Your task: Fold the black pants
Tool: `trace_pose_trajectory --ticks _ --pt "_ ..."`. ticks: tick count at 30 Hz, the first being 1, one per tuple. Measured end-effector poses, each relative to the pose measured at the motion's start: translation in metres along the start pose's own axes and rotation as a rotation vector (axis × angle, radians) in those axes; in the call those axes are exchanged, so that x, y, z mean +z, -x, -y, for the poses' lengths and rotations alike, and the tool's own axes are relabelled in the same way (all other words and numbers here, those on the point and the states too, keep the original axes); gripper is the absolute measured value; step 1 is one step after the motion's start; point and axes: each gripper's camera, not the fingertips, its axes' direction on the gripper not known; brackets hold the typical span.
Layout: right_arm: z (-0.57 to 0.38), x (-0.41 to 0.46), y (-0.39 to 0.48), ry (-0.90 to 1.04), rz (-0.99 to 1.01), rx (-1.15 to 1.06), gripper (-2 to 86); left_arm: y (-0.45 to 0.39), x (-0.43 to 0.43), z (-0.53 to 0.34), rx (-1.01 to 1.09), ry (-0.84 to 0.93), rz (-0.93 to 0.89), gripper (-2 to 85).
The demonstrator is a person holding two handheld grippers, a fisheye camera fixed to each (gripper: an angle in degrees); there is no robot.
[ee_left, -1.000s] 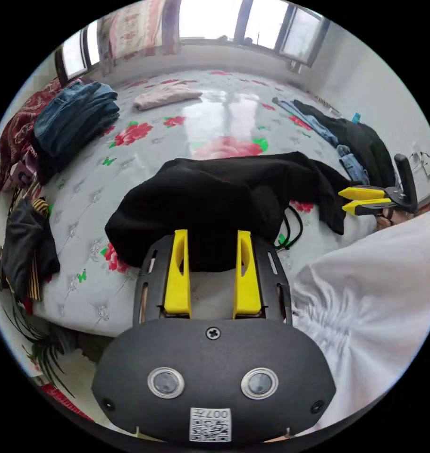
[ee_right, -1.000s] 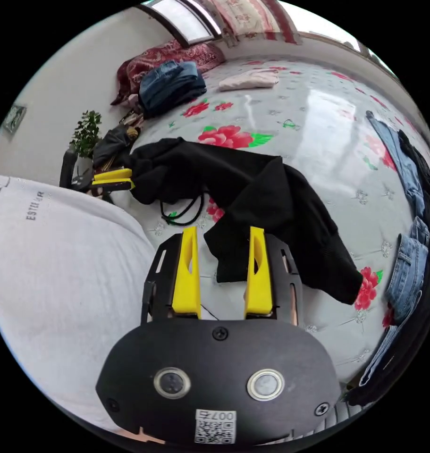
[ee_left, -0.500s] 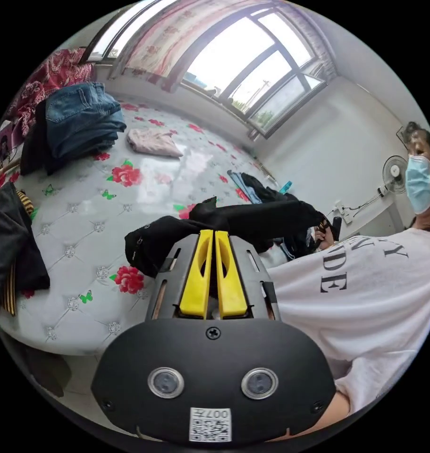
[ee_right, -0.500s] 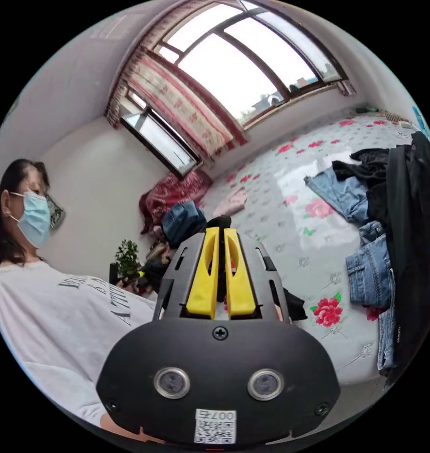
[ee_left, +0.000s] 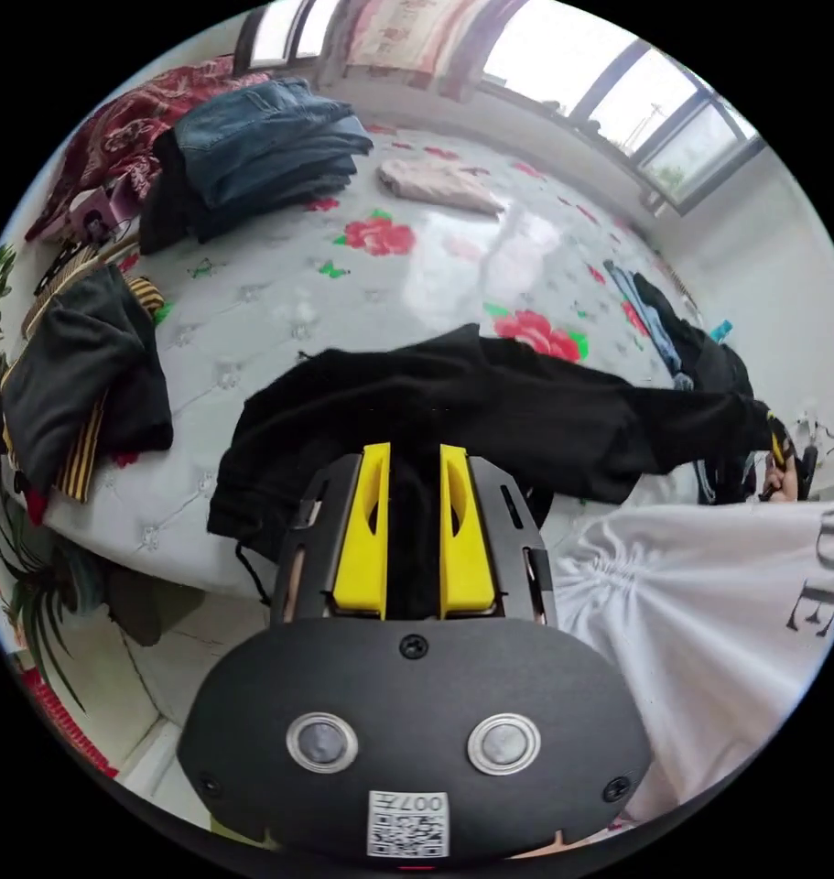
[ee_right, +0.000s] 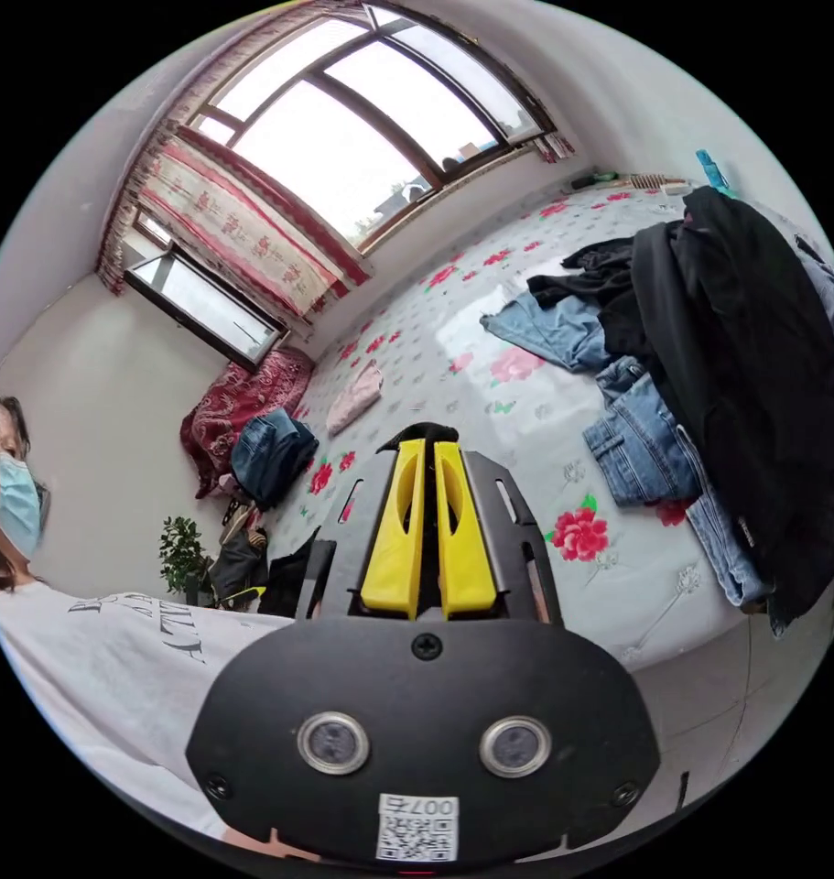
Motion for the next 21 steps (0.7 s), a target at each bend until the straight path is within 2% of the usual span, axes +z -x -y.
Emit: trace_pose_trajectory --ticks 4,5,6,9,10,11,13,15,18,21 --pt "0.002 0.011 -0.020 -0.008 -0.017 0.079 -0.2 -0.030 0.063 -0.017 0.031 0.226 0.082 8.5" --pt "0.009 0.016 -0.021 -0.005 -0.028 0.086 -0.2 -0.031 0.076 -0.014 0.012 0.258 0.127 7.1" --pt "0.013 0.019 -0.020 0.000 -0.038 0.086 -0.2 -0.035 0.072 -0.011 0.039 0.218 0.144 6.0" --pt "0.037 0.025 -0.003 0.023 -0.109 0.028 -0.2 -0.049 0.078 0.021 0.257 0.327 0.271 2.1" --pt "0.046 0.023 0.006 0.035 -0.153 -0.008 -0.1 -0.049 0.081 0.032 0.345 0.364 0.372 0.4" --pt "0.054 0.021 0.013 0.069 -0.206 -0.036 -0.1 -0.039 0.084 0.041 0.386 0.395 0.457 -0.2" --pt "0.057 0.019 0.017 0.142 -0.288 -0.061 0.1 -0.013 0.084 0.054 0.383 0.424 0.509 -0.6" --pt "0.050 0.022 0.009 0.225 -0.326 -0.041 0.4 0.014 0.076 0.067 0.337 0.459 0.436 -0.8" --pt "0.024 0.031 -0.032 0.252 -0.422 0.100 1.6 0.051 0.061 0.083 0.265 0.577 0.186 -0.8" --pt "0.011 0.041 -0.046 0.201 -0.407 0.093 3.3 0.076 0.022 0.093 0.181 0.494 0.031 -0.8"
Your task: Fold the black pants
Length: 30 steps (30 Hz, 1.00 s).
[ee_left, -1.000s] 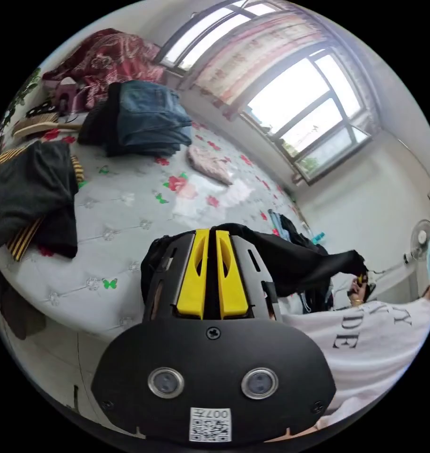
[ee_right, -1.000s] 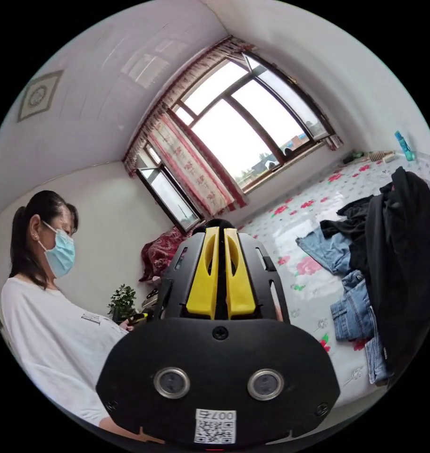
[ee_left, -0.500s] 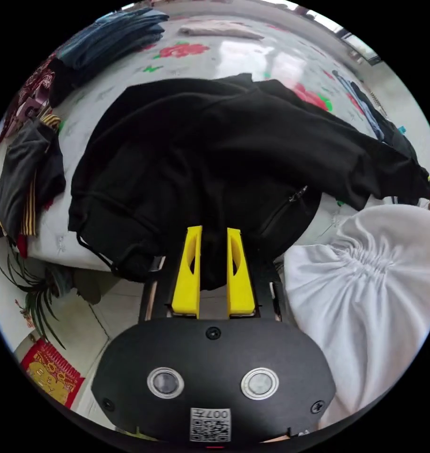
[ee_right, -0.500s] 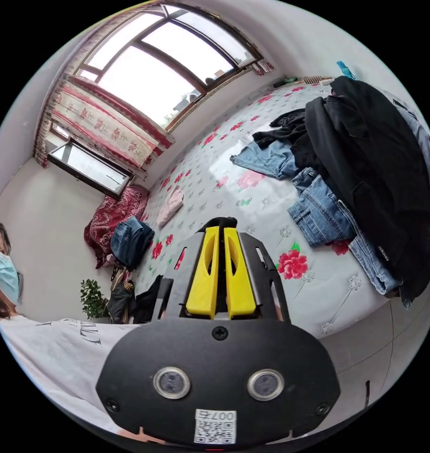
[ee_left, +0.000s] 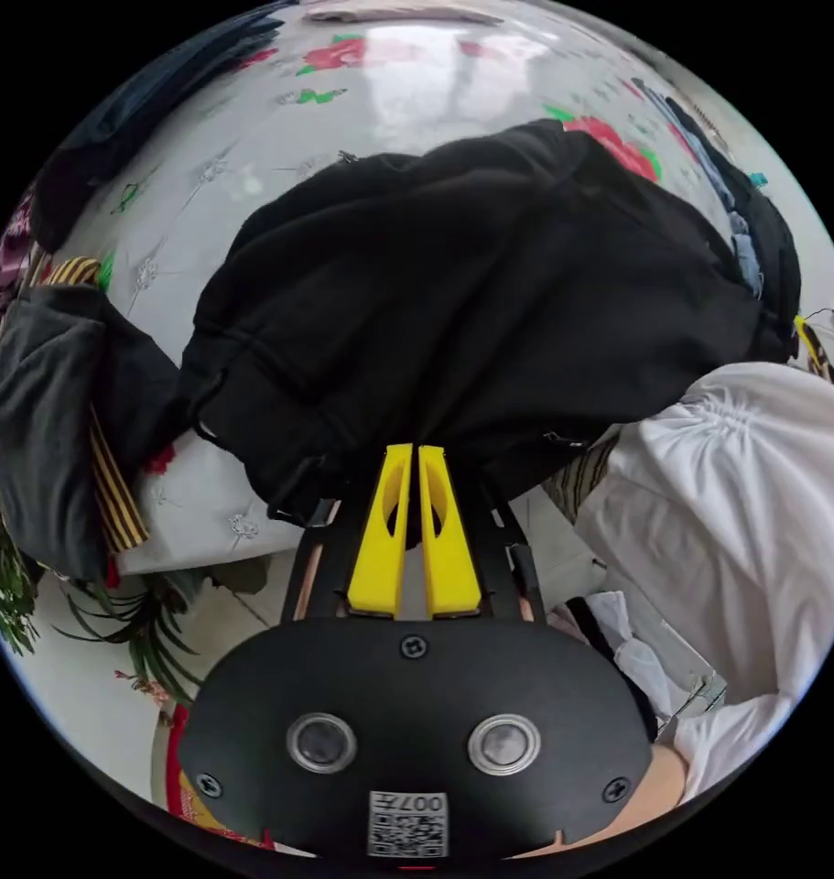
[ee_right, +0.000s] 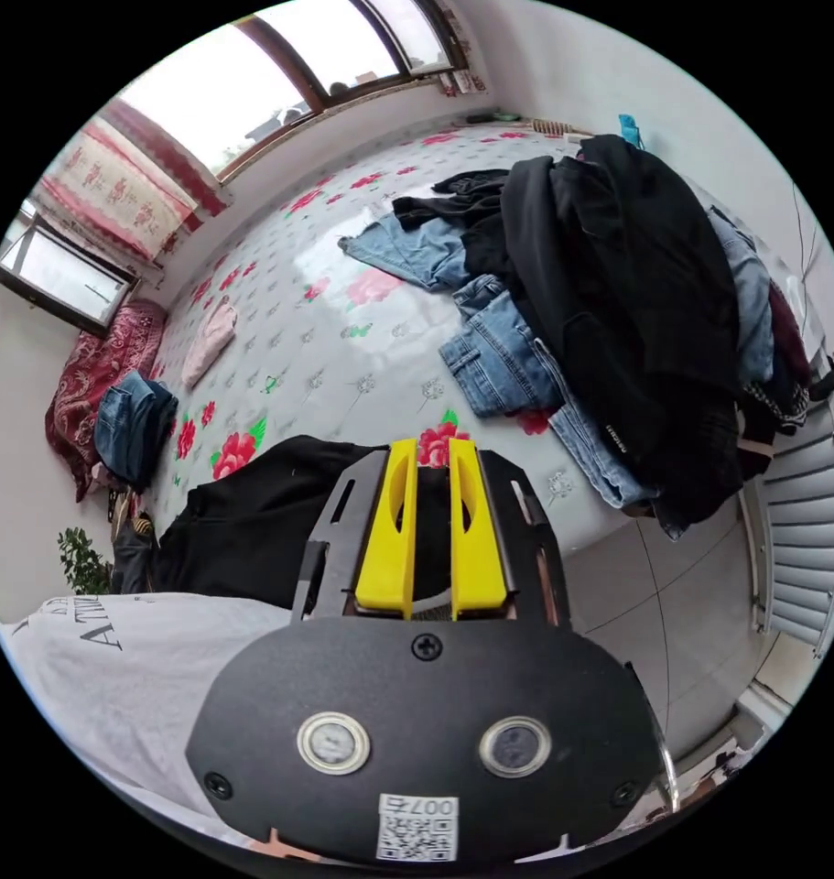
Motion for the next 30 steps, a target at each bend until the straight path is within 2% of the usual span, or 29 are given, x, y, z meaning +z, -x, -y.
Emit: trace_pose_trajectory --ticks 5,6,9,13,15,17,18,20,21,23,25,27,30 --pt "0.037 0.080 0.058 0.047 0.066 -0.268 6.3 0.034 -0.066 -0.015 -0.253 -0.411 -0.091 0.6" --pt "0.042 0.093 0.067 0.066 0.074 -0.304 6.6 0.036 -0.067 -0.012 -0.266 -0.429 -0.106 1.5" --pt "0.057 0.165 0.112 0.199 0.119 -0.470 7.4 0.036 -0.061 0.011 -0.301 -0.394 -0.076 4.3" --pt "0.043 0.251 0.164 0.498 0.101 -0.640 6.6 0.025 -0.044 0.048 -0.269 -0.267 0.041 4.3" --pt "0.037 0.253 0.183 0.456 -0.042 -0.714 4.8 0.020 -0.041 0.058 -0.250 -0.236 0.087 3.0" --pt "0.049 0.251 0.201 0.528 -0.071 -0.804 1.8 0.019 -0.043 0.067 -0.245 -0.237 0.106 0.8" --pt "0.056 0.242 0.206 0.500 -0.070 -0.823 1.3 0.019 -0.044 0.069 -0.243 -0.240 0.102 0.3" --pt "0.088 0.166 0.227 0.210 0.004 -0.893 0.5 0.019 -0.053 0.072 -0.244 -0.267 0.096 -0.3" --pt "0.095 0.144 0.233 0.125 0.017 -0.908 0.4 0.019 -0.056 0.073 -0.241 -0.276 0.095 -0.4" --pt "0.095 0.061 0.249 -0.229 -0.010 -1.007 0.2 0.015 -0.069 0.073 -0.226 -0.324 0.113 -0.8" --pt "0.088 0.029 0.248 -0.389 -0.060 -1.020 0.1 0.012 -0.075 0.075 -0.213 -0.348 0.122 -0.9" --pt "0.084 0.030 0.235 -0.417 -0.111 -0.983 0.2 0.011 -0.078 0.079 -0.203 -0.364 0.116 -0.9" --pt "0.091 0.102 0.181 -0.126 -0.164 -0.796 0.7 0.015 -0.078 0.092 -0.195 -0.376 0.105 -0.7"
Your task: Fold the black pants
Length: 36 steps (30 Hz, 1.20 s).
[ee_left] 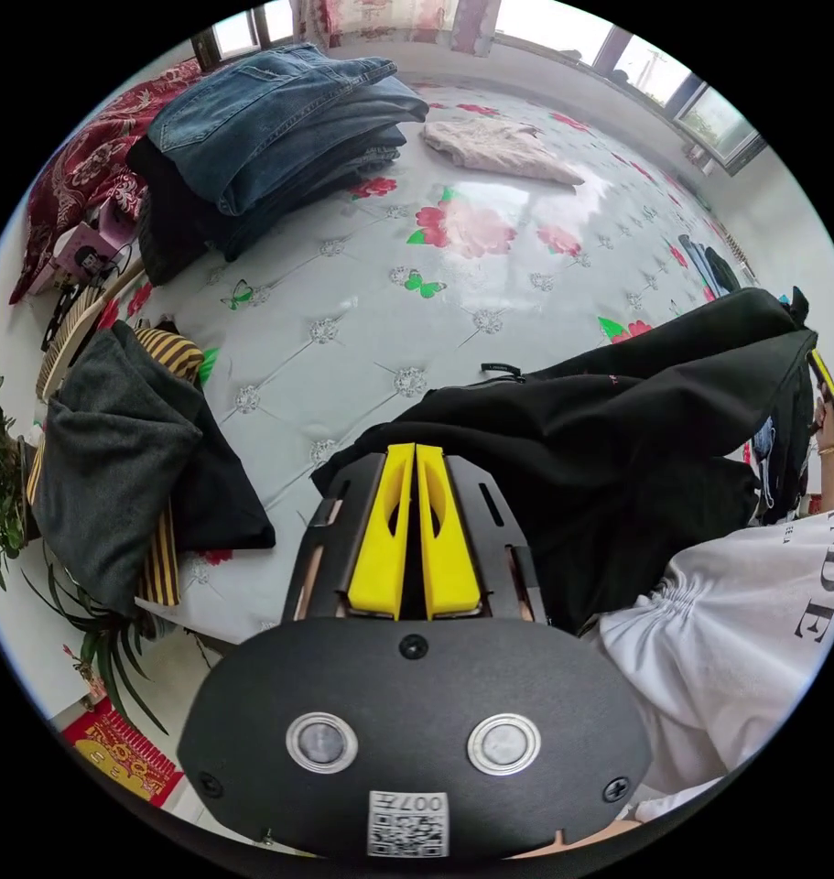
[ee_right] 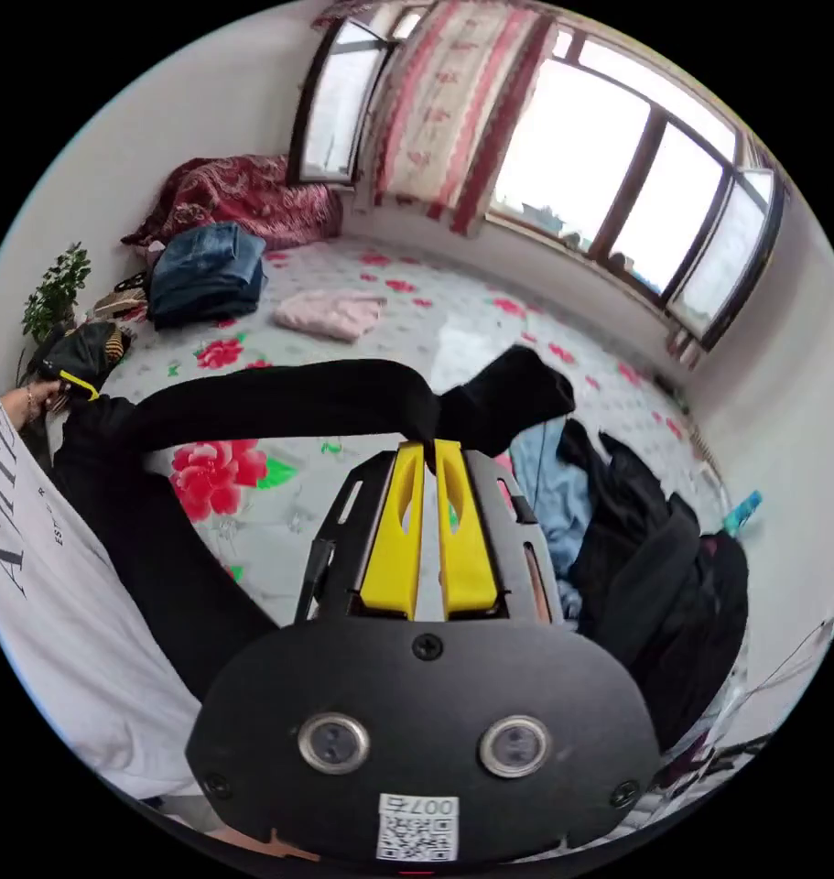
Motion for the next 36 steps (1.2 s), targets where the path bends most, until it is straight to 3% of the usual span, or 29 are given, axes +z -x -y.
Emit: trace_pose_trajectory --ticks 2,4,9,13,18,22,26,29,31,34,36 --pt "-0.042 0.070 -0.024 0.331 0.199 0.159 0.9 0.002 0.006 0.015 0.012 0.026 0.001 -0.1" --pt "-0.060 0.079 -0.032 0.325 0.270 0.238 1.1 0.000 0.008 0.027 0.047 0.041 0.027 0.7" --pt "-0.042 0.064 -0.051 0.085 0.217 0.338 3.7 -0.008 0.016 0.066 0.151 0.085 0.022 5.4" --pt "0.002 0.117 -0.057 0.188 0.106 0.292 7.3 -0.022 0.063 0.094 0.228 0.277 -0.028 10.0" --pt "0.008 0.212 -0.065 0.418 0.082 0.328 6.9 -0.024 0.078 0.105 0.196 0.353 -0.079 5.3" --pt "0.020 0.212 -0.071 0.410 0.041 0.321 1.6 -0.023 0.051 0.107 0.164 0.239 0.000 -0.2" --pt "0.058 0.157 -0.099 0.136 -0.034 0.349 0.2 -0.022 0.007 0.113 0.099 0.001 0.077 -0.6" --pt "0.090 0.148 -0.098 0.036 -0.172 0.318 -0.1 -0.037 0.020 0.125 0.098 -0.071 0.145 0.2" --pt "0.104 0.169 -0.097 0.067 -0.186 0.328 -0.1 -0.042 0.045 0.133 0.081 -0.050 0.134 1.6" --pt "0.116 0.209 -0.104 0.307 -0.174 0.376 0.0 -0.040 0.065 0.137 0.018 0.011 0.135 4.9" --pt "0.114 0.193 -0.102 0.239 -0.152 0.385 0.2 -0.037 0.051 0.130 0.001 -0.028 0.138 6.2"
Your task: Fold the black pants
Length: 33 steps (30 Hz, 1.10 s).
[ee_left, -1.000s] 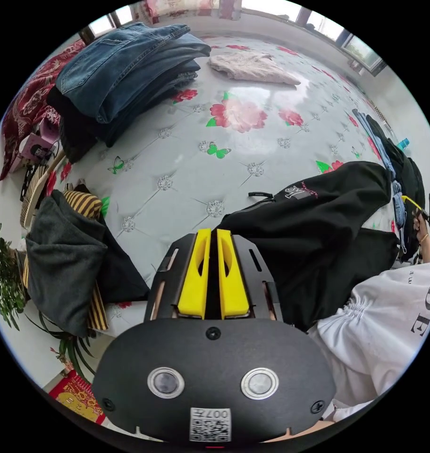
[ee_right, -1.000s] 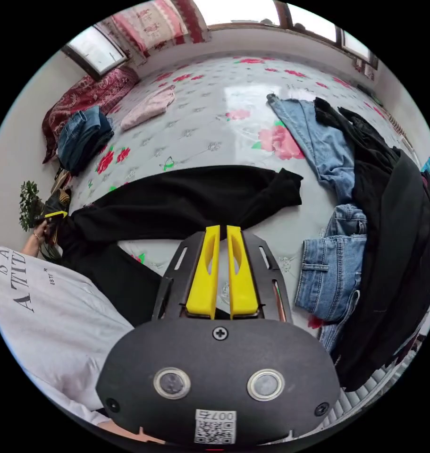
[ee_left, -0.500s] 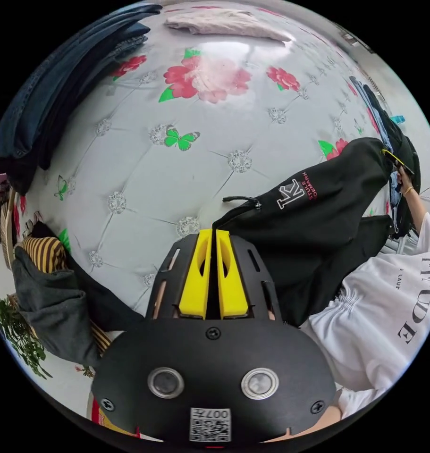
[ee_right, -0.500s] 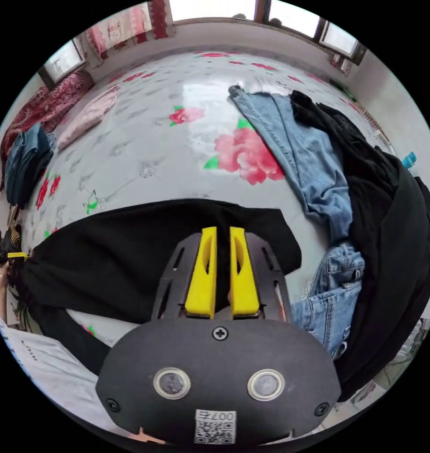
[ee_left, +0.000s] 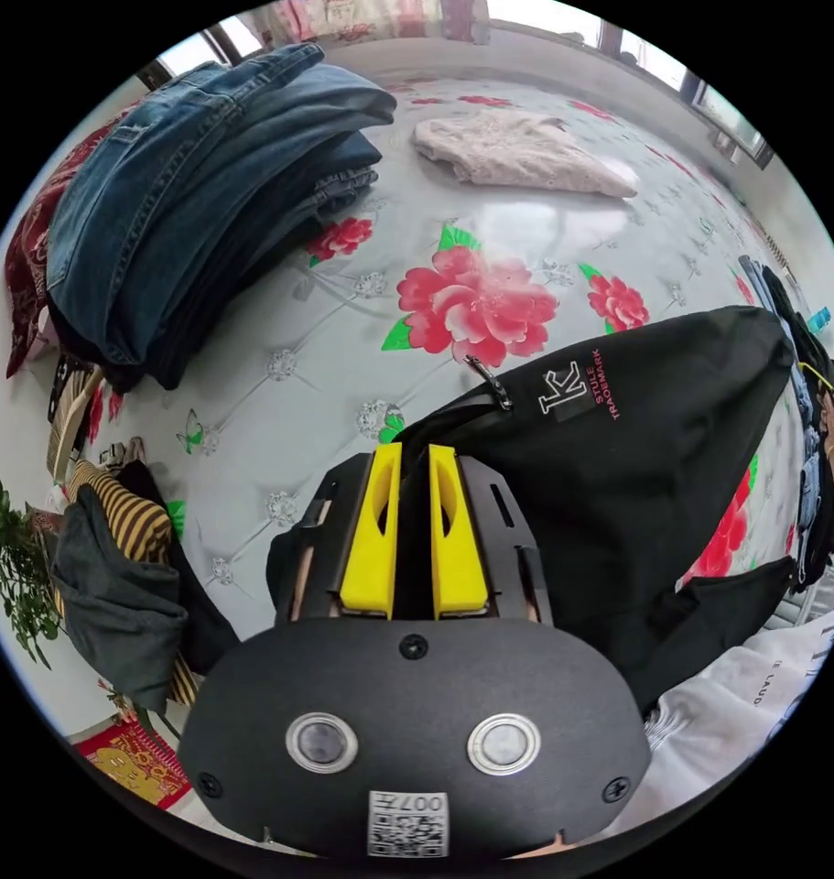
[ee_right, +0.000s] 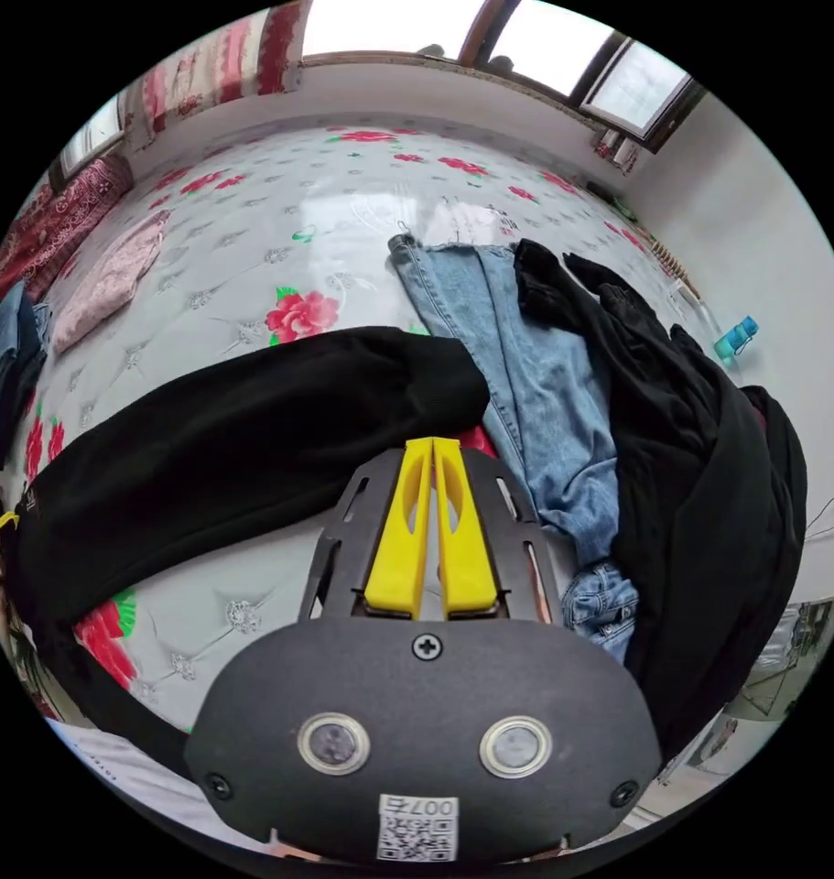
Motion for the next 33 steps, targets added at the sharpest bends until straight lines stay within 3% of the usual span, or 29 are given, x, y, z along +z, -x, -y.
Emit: trace_pose_trajectory --ticks 3,8,14,16,21,26,30,33 --pt "-0.026 -0.033 -0.010 -0.074 0.127 0.039 1.4 0.012 -0.022 -0.029 -0.030 -0.013 0.028 7.7" --pt "-0.115 -0.068 -0.026 -0.008 0.454 0.087 4.6 0.051 -0.053 -0.145 -0.298 -0.046 -0.003 6.0" --pt "-0.230 -0.111 -0.067 0.127 0.504 0.205 6.6 0.111 -0.074 -0.313 -0.781 -0.116 -0.179 7.6" --pt "-0.261 -0.127 -0.088 0.146 0.477 0.269 7.2 0.124 -0.075 -0.350 -0.857 -0.127 -0.201 8.4" --pt "-0.347 -0.153 -0.152 0.181 0.421 0.620 9.4 0.131 -0.051 -0.388 -0.854 -0.092 -0.399 10.7" --pt "-0.421 -0.140 -0.186 0.222 0.560 0.942 10.8 0.133 -0.021 -0.396 -0.820 -0.039 -0.461 11.7" --pt "-0.434 -0.135 -0.192 0.238 0.567 1.037 10.2 0.144 -0.015 -0.400 -0.830 -0.032 -0.513 6.3" --pt "-0.428 -0.143 -0.197 0.268 0.566 0.980 9.0 0.156 -0.020 -0.411 -0.842 -0.109 -0.656 1.3"
